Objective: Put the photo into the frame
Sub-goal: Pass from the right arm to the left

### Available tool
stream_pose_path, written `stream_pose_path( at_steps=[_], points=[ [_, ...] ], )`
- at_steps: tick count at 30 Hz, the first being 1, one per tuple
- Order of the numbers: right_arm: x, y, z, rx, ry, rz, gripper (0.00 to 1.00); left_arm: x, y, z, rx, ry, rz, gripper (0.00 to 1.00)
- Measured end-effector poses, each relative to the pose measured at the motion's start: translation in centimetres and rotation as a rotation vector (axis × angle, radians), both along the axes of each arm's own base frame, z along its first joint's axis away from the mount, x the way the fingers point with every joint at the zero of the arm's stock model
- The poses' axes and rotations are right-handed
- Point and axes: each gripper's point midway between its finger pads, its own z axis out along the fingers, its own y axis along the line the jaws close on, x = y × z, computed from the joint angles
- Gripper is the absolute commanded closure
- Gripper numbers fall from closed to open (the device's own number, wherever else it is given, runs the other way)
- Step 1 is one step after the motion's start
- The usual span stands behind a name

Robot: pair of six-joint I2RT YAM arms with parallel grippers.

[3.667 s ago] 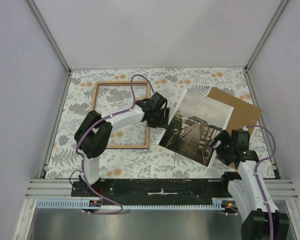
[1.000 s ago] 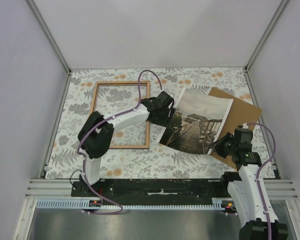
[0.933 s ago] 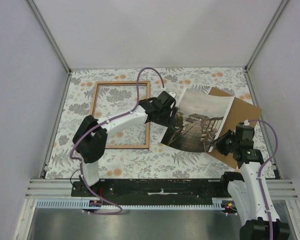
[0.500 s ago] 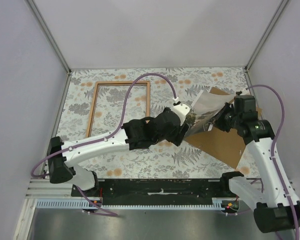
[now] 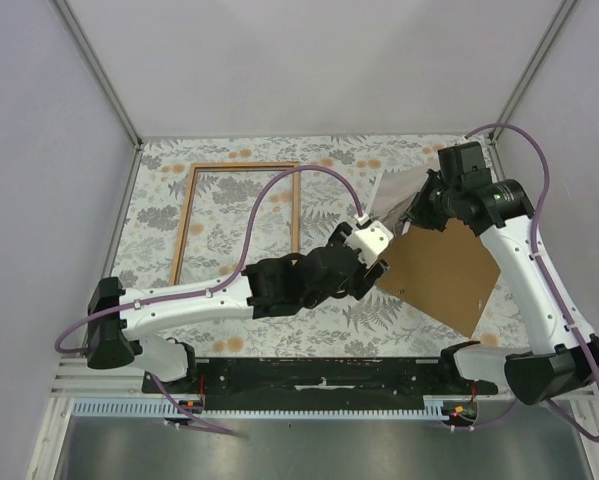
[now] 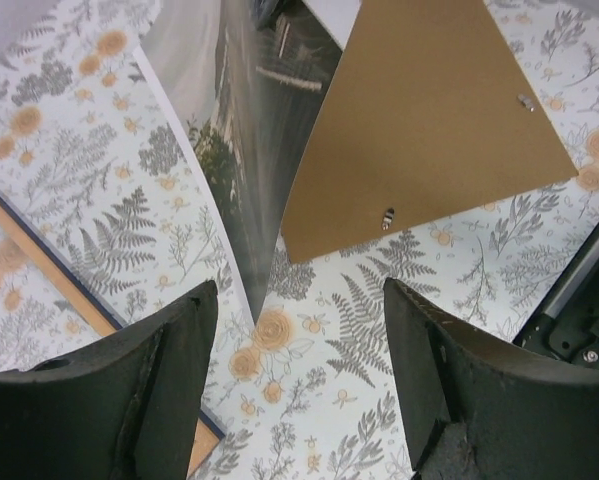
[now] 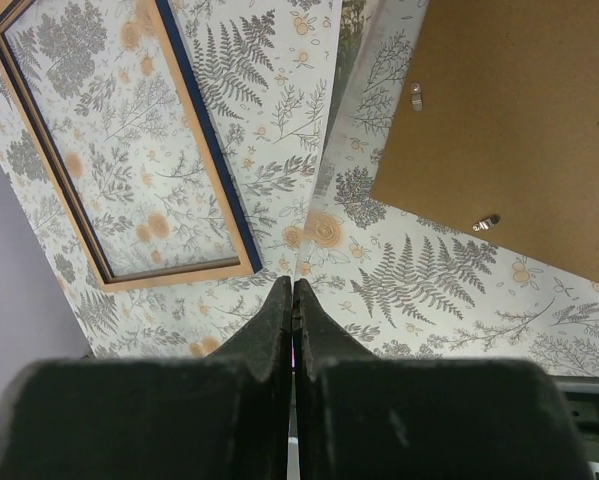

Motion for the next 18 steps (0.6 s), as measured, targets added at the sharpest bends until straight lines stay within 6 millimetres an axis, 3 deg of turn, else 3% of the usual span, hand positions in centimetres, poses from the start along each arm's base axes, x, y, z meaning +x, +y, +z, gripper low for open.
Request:
stream_pose_path(
  at_steps=[5,14,18],
  points=[
    [0.7,0.5,0.6,-0.015,0.024,0.004,1.00,0.7,-1.1,1.0,-0.023,-0.067,-0.018,0.27],
    [1.3,1.3,0.8,-0.029,0.063,0.020,1.00,2.4,-3.2,-2.9,0.095,-0.132,-0.027,0.30],
    [1.1,1.5,0.9,-0.032,0.070,0.026,1.00,3.8,-3.3,-3.4,0.103,-0.150,0.003,0.33]
  ],
)
